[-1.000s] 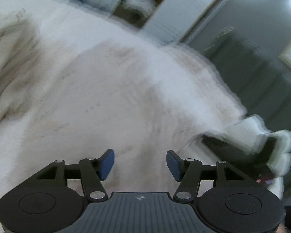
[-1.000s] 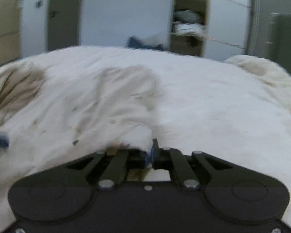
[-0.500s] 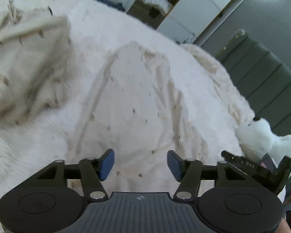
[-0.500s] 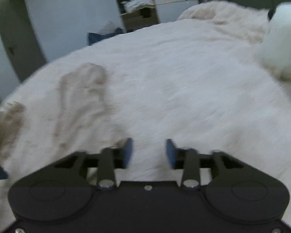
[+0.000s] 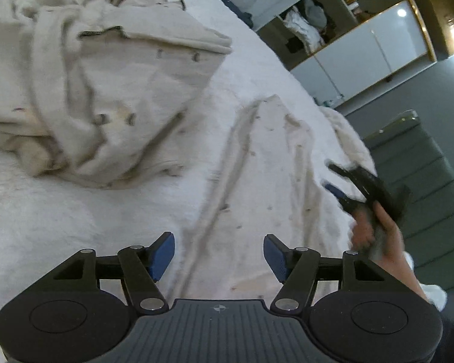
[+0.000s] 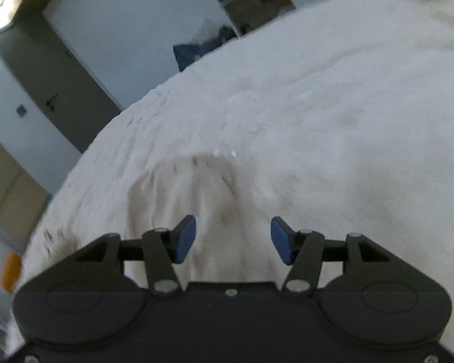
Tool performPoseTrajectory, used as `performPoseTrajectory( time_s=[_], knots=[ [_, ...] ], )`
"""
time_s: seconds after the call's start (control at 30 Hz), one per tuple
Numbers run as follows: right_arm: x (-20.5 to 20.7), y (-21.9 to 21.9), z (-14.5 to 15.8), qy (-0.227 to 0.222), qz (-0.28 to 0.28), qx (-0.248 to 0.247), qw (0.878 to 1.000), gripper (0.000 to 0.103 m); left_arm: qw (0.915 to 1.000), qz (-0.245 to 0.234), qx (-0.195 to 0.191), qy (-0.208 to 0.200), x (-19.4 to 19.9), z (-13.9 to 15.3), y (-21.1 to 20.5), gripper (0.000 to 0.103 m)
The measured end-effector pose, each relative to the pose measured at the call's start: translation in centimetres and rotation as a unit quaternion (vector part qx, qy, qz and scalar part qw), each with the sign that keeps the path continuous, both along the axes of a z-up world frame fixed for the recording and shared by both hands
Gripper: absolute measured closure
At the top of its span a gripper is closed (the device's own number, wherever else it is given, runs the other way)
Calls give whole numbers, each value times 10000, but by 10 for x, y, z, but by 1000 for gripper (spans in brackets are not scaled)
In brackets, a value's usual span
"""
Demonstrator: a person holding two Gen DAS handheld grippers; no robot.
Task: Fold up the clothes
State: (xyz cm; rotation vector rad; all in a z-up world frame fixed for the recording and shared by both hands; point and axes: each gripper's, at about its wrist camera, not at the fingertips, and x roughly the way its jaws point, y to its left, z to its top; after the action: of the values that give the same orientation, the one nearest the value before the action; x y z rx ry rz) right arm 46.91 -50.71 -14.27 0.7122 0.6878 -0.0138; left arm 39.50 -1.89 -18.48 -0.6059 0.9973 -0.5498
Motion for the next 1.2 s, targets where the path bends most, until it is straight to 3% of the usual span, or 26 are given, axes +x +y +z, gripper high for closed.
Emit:
performPoseTrajectory(
  time_s=[0.1,0.17,0.2,0.23,0.37,0.4,0.47,0.53,0.57,0.63,0.7,0.87,0.93,1.03,1.1,1.2],
  knots=[
    [46,-9,-25,185,168,432,9988,50,9999,-103,-72,-1,6,-1,-10,44],
    [68,-14,-42,428,265,723,9961,87,9997,-167,-154,17,9,-2,-14,44],
    [81,-16,-46,522,355,790,9949,93,9996,-223,-191,26,10,-3,-16,44],
    [91,-15,-33,389,460,409,9973,95,9994,-284,-197,30,12,-5,-18,44],
    [121,-1,14,-115,819,-836,9931,90,9994,-327,144,-28,11,-11,-20,44],
    [128,9,17,62,857,-1248,9884,86,9993,-310,217,-44,11,-12,-20,44],
    [132,23,12,613,878,-1799,9778,66,9993,-282,261,-45,12,-12,-21,44],
    [125,27,12,813,708,-2112,9715,61,9993,-277,230,-30,12,-12,-21,44],
    [111,25,17,740,543,-2113,9731,52,9993,-272,243,-32,11,-12,-20,43],
    [81,17,22,606,358,-1831,9806,46,9993,-246,267,-60,7,-9,-16,42],
    [38,6,27,456,153,-1433,9885,45,9994,-206,230,-124,6,-6,-10,40],
    [-115,-5,11,550,-204,-399,9975,45,9991,-121,326,-235,19,-11,-8,39],
    [-182,2,6,351,-227,24,9991,45,9989,-47,357,-298,24,-15,-9,39],
    [-262,12,-2,2,-134,312,9994,41,9988,9,46,-495,26,-15,-13,39],
    [-285,17,-14,-121,-131,301,9994,41,9979,-72,-102,-631,29,-14,-23,39],
    [-296,16,-28,-176,-184,451,9987,41,9940,-222,313,-1020,37,-10,-45,39]
  ],
)
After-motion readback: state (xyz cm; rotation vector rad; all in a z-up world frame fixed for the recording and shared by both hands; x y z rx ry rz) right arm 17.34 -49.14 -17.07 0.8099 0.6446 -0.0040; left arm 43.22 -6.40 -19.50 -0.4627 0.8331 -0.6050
